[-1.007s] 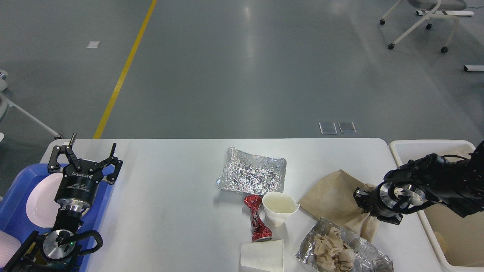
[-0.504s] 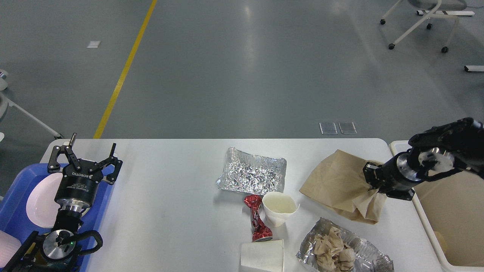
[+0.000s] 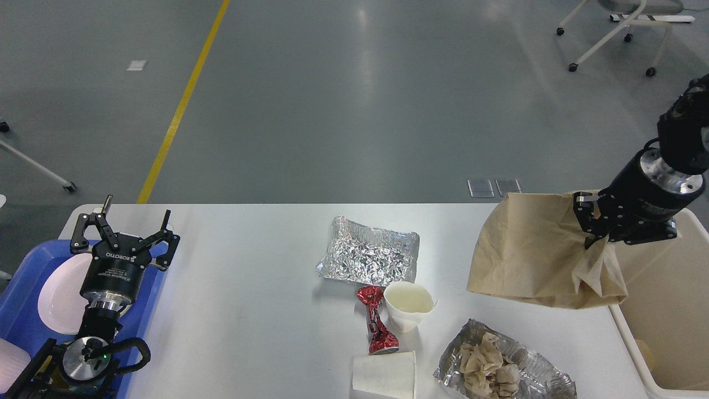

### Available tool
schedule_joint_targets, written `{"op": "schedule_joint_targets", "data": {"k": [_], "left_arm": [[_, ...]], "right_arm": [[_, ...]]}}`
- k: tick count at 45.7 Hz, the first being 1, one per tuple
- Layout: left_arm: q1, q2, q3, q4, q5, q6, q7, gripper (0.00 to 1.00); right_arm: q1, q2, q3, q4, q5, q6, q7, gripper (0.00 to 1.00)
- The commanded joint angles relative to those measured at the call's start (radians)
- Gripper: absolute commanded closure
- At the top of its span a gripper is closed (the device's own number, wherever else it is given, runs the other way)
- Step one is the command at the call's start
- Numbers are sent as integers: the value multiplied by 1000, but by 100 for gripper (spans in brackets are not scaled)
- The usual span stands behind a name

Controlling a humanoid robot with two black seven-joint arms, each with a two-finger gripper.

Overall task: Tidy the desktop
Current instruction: 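Lift the paper bag with the right gripper and drop it into the bin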

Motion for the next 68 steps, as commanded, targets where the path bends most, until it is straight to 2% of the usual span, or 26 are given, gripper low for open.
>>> {"op": "schedule_joint_targets", "data": {"k": [1, 5, 11, 23, 30, 38, 51, 61, 68], "left_arm": [[0, 0, -1, 0, 0, 0, 0, 4], [0, 0, -1, 0, 0, 0, 0, 4], [0, 0, 1, 0, 0, 0, 0, 4], [0, 0, -1, 0, 0, 0, 0, 4], [0, 0, 1, 0, 0, 0, 0, 4], [1, 0, -1, 0, 0, 0, -2, 4], [0, 0, -1, 0, 0, 0, -2, 4], [1, 0, -1, 0, 0, 0, -2, 4], [0, 0, -1, 0, 0, 0, -2, 4]], "right_arm": [[180, -24, -4, 155, -56, 28, 0, 100], [254, -47, -4, 234, -70, 25, -2, 100], [263, -82, -20, 233, -61, 5, -2, 100], [258, -129, -117, 202, -56, -84, -2, 100], [188, -221, -159, 110, -64, -159, -2, 100], [-42, -340, -128, -122, -51, -237, -3, 100], [-541, -476, 137, -390, -38, -573, -2, 100], [-1041, -412, 516, -672, -41, -699, -3, 100], [-1297, -266, 705, -913, -42, -757, -5, 100]]}}
